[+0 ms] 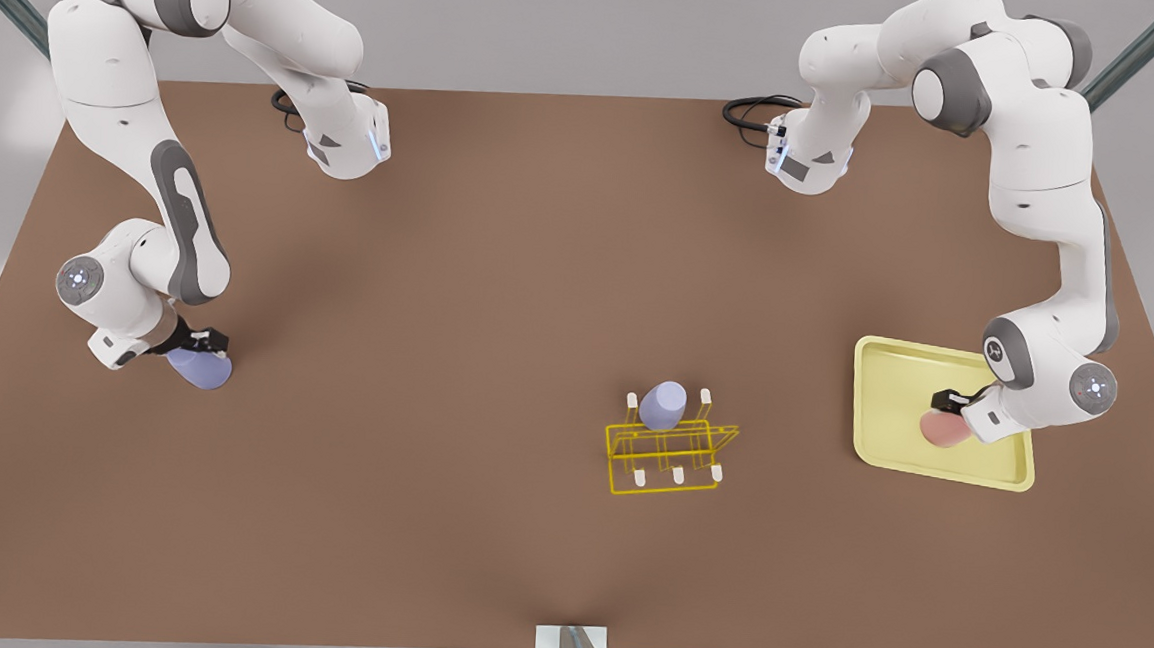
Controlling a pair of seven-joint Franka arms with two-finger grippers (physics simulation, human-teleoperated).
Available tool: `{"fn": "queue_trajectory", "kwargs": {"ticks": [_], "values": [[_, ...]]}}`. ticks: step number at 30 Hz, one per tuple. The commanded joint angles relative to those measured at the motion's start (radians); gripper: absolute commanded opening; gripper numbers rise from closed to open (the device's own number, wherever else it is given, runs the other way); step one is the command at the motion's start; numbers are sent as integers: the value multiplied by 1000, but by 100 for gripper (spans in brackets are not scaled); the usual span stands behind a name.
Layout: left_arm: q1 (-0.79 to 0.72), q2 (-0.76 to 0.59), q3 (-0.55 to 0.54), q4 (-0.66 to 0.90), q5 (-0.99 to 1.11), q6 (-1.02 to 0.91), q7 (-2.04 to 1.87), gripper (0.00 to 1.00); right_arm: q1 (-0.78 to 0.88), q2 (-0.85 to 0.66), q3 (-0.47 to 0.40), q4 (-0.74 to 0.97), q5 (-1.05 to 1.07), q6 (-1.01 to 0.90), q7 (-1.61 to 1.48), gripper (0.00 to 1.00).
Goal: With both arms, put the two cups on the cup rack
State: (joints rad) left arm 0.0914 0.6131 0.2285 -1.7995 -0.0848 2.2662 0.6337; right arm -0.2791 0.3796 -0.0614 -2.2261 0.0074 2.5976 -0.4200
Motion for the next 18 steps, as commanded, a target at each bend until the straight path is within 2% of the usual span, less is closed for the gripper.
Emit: {"fn": "queue_trajectory", "kwargs": {"ticks": [1,12,15,18], "values": [[1,-1,0,2,0,-1,4,87,0,1,0,0,2,21,-22,100],[1,-29,0,2,0,-22,3,83,0,13,0,2,2,21,-22,98],[2,-35,0,2,0,-47,-23,83,0,15,0,0,2,21,-22,93],[-7,-67,-1,2,0,-91,-55,83,0,15,0,2,2,21,-20,82]]}}
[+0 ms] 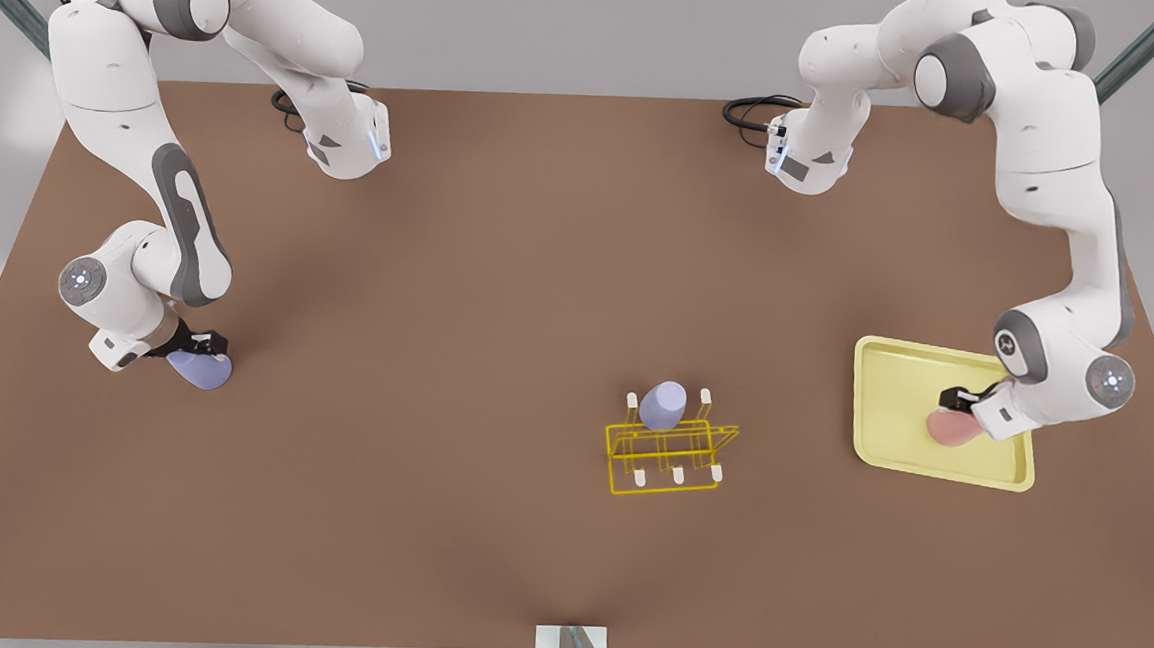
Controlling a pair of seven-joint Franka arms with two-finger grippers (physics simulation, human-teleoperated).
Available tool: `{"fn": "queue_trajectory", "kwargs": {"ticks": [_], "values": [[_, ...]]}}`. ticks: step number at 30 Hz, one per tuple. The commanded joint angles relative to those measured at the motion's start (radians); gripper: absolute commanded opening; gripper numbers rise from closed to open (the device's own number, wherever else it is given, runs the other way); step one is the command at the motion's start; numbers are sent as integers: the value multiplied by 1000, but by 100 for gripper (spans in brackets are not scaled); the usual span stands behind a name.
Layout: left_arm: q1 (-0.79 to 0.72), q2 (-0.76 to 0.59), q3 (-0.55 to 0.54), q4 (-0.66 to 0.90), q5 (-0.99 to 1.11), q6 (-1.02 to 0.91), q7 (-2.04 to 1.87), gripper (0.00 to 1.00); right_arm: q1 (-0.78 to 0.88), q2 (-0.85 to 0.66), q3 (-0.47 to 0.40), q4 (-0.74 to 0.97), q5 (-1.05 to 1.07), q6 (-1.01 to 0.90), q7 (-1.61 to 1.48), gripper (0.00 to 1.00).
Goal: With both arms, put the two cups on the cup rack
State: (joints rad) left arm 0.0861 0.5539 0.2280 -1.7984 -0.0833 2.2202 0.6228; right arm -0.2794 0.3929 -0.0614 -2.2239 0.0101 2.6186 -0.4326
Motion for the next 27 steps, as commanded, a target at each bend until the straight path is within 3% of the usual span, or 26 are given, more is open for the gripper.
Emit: {"fn": "queue_trajectory", "kwargs": {"ticks": [1,10,17,23,27], "values": [[-3,-11,1,1,-1,-45,-44,83,0,1,0,0,-1,-2,-8,81],[-49,-48,-3,2,0,-65,-159,81,2,-3,5,6,-1,-14,-3,77],[-115,-74,-96,42,-61,-60,-445,81,6,-22,34,15,25,-71,-3,77],[-126,9,-211,269,-84,-131,-718,81,2,-42,113,53,87,-146,-5,77],[-131,26,-268,327,-82,-129,-877,81,2,-69,229,70,203,-155,-8,77]]}}
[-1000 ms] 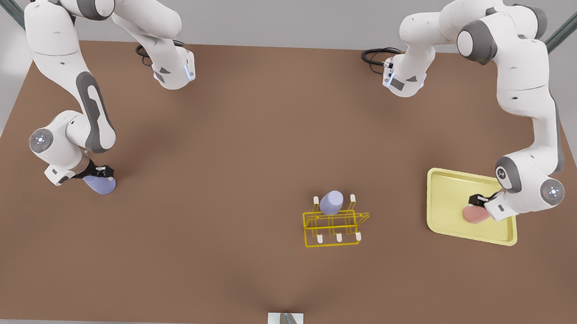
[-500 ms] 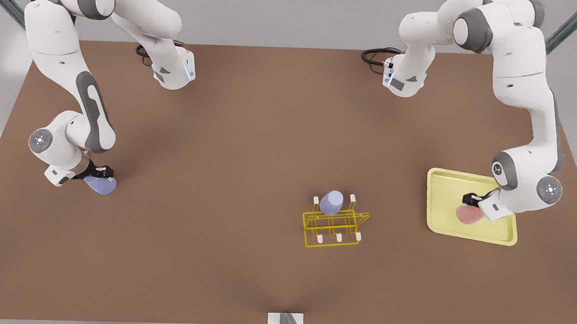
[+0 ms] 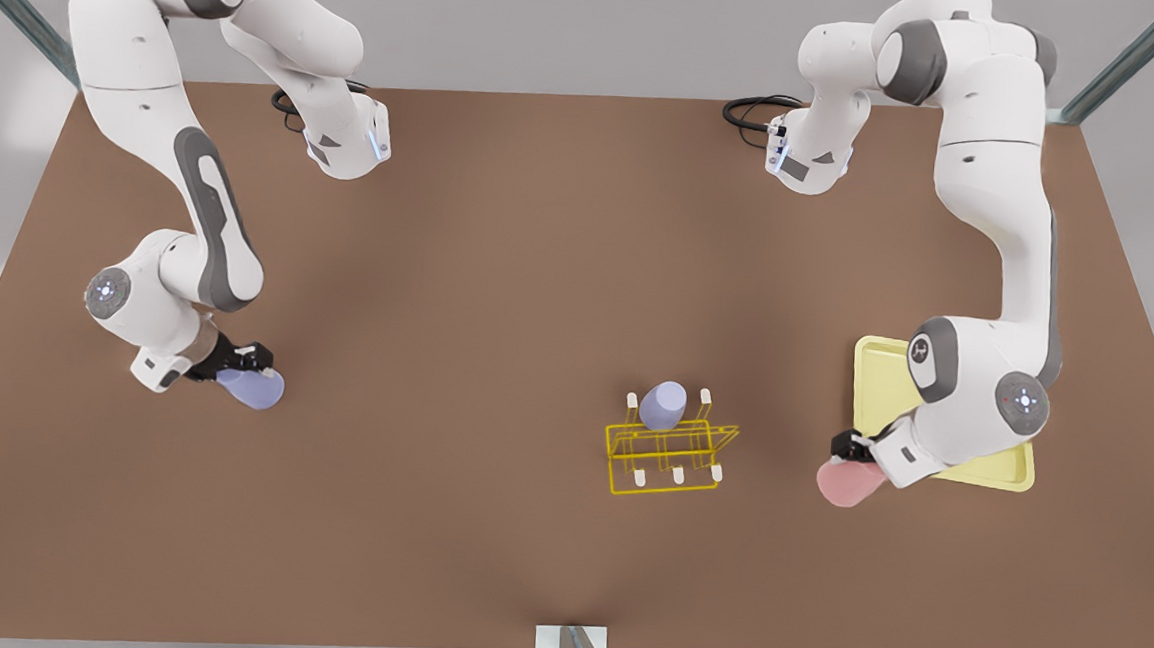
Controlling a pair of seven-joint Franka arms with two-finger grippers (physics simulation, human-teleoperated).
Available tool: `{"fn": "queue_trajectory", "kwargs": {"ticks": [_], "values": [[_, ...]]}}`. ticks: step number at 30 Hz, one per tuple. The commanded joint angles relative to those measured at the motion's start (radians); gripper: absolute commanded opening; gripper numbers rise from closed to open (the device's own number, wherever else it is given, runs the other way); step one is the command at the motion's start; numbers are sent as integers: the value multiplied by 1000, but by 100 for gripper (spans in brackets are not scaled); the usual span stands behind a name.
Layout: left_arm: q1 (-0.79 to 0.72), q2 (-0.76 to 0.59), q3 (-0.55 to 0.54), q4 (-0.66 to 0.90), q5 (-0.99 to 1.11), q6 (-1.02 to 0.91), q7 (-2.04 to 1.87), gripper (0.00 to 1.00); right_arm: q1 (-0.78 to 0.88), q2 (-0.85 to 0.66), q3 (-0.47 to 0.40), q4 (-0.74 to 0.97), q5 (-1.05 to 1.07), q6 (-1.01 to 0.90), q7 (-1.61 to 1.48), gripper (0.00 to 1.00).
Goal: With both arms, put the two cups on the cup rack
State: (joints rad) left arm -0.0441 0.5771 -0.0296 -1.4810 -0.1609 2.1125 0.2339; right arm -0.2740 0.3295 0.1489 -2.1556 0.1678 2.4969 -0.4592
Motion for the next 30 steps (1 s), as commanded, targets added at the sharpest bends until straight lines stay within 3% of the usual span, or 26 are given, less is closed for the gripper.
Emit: {"fn": "queue_trajectory", "kwargs": {"ticks": [1,5,12,15,24,27,28,30], "values": [[-3,6,-21,28,-3,-23,-530,81,4,-7,21,22,55,-47,19,77],[-66,17,-53,96,1,-66,-775,82,13,16,123,103,183,-81,20,77],[-131,52,-73,149,7,-103,-869,83,205,172,130,350,322,-67,34,77],[-143,110,-98,243,7,-128,-935,83,274,226,130,470,424,-67,36,77],[-166,152,-101,243,7,-149,-950,84,323,450,276,825,457,-62,34,77],[-166,161,-104,243,7,-147,-952,91,401,554,278,950,458,-13,34,77],[-166,161,-104,245,7,-147,-952,100,421,572,279,974,458,4,36,77],[-166,162,-105,245,7,-146,-952,100,423,588,307,1008,460,4,36,77]]}}
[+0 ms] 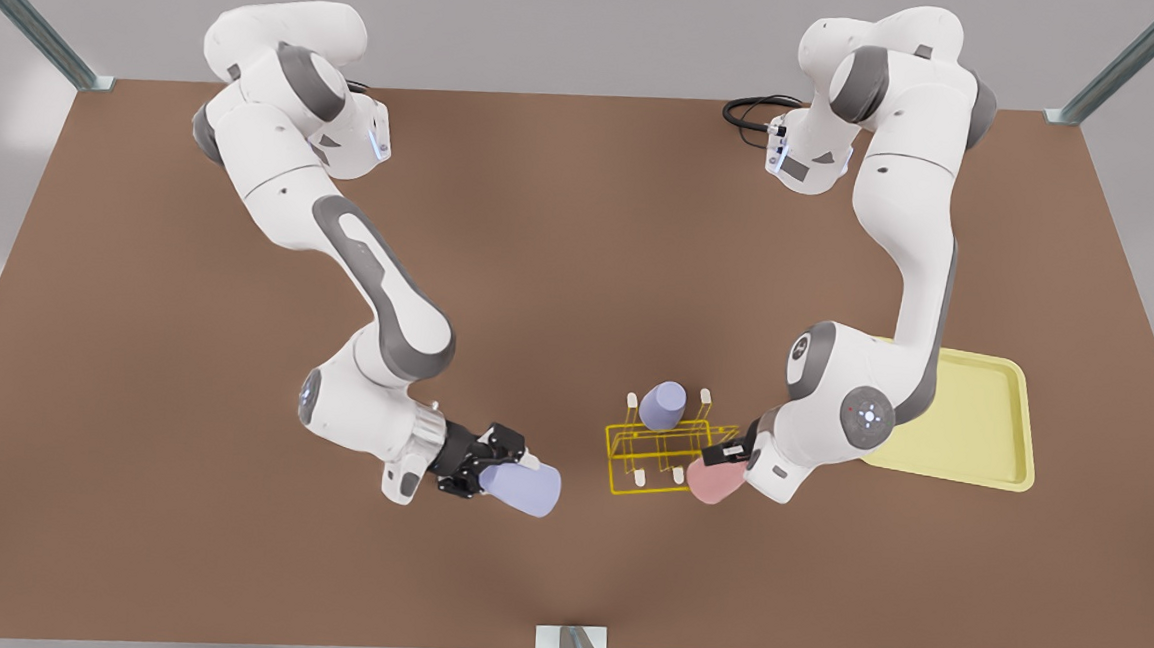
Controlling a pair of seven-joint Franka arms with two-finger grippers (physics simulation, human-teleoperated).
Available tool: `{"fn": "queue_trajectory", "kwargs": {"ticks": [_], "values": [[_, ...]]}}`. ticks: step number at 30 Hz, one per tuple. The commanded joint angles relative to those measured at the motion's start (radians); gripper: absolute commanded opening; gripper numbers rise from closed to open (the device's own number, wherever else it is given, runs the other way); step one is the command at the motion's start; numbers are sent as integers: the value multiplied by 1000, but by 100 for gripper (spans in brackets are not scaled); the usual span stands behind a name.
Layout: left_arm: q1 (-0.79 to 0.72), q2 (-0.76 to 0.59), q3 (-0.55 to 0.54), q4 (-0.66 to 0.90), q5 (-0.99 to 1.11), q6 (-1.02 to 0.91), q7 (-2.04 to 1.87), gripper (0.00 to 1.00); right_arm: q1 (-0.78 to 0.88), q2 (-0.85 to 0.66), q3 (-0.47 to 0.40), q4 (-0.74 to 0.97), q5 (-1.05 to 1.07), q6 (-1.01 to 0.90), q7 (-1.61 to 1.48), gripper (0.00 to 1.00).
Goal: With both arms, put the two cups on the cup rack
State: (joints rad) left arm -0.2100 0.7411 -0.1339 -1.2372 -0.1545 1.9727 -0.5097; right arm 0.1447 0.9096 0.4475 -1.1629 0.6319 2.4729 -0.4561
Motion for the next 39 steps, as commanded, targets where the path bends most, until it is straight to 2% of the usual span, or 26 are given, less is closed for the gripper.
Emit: {"fn": "queue_trajectory", "kwargs": {"ticks": [1,2,6,8,10,11,12,14,15,17,19,20,21,22,26,34,35,36,39], "values": [[0,0,-1,1,1,-8,-207,100,4,8,13,19,-5,28,34,77],[6,-9,5,7,4,-18,-199,100,9,17,26,23,-5,31,34,77],[132,-15,45,245,56,-383,22,100,53,60,48,55,-5,100,46,77],[144,-66,141,254,58,-544,207,100,79,77,48,63,-3,141,46,77],[144,-185,148,234,151,-650,388,100,90,84,49,65,-3,155,46,77],[110,-418,152,-71,245,-530,569,100,99,98,49,72,-5,164,46,77],[103,-552,152,-246,257,-422,577,100,110,112,48,88,-5,166,46,77],[96,-534,154,-191,257,-560,571,100,124,129,48,104,-5,179,46,77],[100,-526,154,-169,253,-568,571,100,130,135,48,106,-5,189,46,77],[136,-526,152,-166,147,-663,576,100,144,143,48,106,-5,202,46,77],[123,-522,88,-111,113,-658,571,100,156,153,46,115,-6,213,46,77],[127,-522,83,-25,66,-672,577,100,162,158,46,121,-6,216,46,77],[138,-447,86,-24,41,-686,562,100,168,158,46,121,-6,218,46,77],[133,-466,71,-24,98,-661,557,100,170,160,46,121,-6,224,46,76],[219,-419,71,-33,102,-598,556,100,188,172,46,127,-8,238,46,76],[218,-457,65,-31,92,-675,557,100,231,213,39,172,-11,253,46,77],[213,-453,65,-33,95,-670,557,100,233,215,39,178,-11,253,46,81],[213,-451,65,-33,95,-660,557,100,234,218,39,178,-11,253,46,100],[215,-442,65,-33,99,-640,557,100,239,221,39,189,-11,251,46,100]]}}
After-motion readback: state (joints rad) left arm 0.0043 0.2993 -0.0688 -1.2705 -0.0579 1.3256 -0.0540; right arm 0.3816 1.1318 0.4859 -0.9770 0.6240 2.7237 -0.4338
